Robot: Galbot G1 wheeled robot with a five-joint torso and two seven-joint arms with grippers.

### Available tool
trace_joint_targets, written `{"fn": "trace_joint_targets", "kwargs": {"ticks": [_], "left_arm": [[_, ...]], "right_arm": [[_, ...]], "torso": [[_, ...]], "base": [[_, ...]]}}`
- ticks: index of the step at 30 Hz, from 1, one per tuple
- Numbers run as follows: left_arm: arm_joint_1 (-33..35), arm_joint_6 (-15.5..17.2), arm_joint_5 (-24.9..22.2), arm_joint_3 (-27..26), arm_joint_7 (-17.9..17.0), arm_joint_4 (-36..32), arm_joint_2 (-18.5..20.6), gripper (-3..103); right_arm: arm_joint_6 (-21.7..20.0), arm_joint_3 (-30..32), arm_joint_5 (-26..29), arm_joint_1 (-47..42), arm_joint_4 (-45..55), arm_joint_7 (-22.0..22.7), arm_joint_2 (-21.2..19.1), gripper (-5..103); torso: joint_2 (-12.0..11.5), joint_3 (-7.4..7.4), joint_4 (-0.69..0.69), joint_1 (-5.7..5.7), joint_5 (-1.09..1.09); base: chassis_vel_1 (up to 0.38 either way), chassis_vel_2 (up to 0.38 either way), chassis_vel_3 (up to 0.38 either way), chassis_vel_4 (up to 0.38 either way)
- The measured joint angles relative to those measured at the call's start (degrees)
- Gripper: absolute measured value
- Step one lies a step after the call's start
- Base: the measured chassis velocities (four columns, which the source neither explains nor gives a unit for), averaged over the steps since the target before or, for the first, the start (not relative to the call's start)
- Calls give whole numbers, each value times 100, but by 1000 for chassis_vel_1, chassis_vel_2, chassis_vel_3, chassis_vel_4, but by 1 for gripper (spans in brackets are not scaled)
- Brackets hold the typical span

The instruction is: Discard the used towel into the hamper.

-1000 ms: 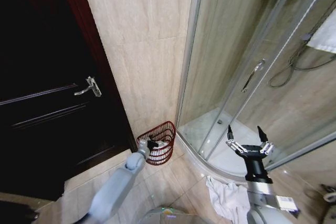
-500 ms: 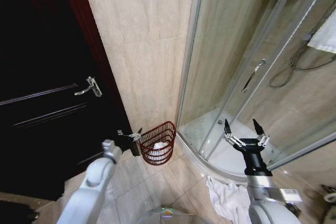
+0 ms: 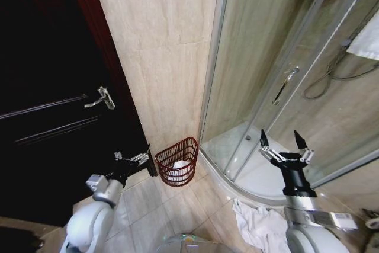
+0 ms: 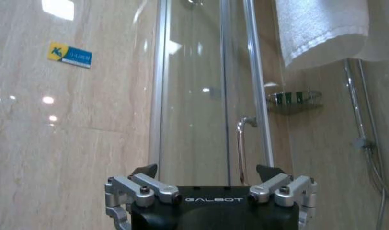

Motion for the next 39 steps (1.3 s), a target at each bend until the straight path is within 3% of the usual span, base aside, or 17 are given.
{"fn": "trace_joint_targets", "kwargs": {"ticks": [13, 39], "left_arm": [[202, -92, 237, 431, 62, -12, -285, 100], [86, -264, 440, 499, 170, 227, -425, 100]], "right_arm": [[19, -4, 55, 13, 63, -39, -14, 100], [96, 10, 89, 66, -51, -83, -94, 100]], "torso": [[0, 0, -1, 0, -1], [0, 0, 0, 0, -2]], "base": [[0, 0, 0, 0], [0, 0, 0, 0]]}}
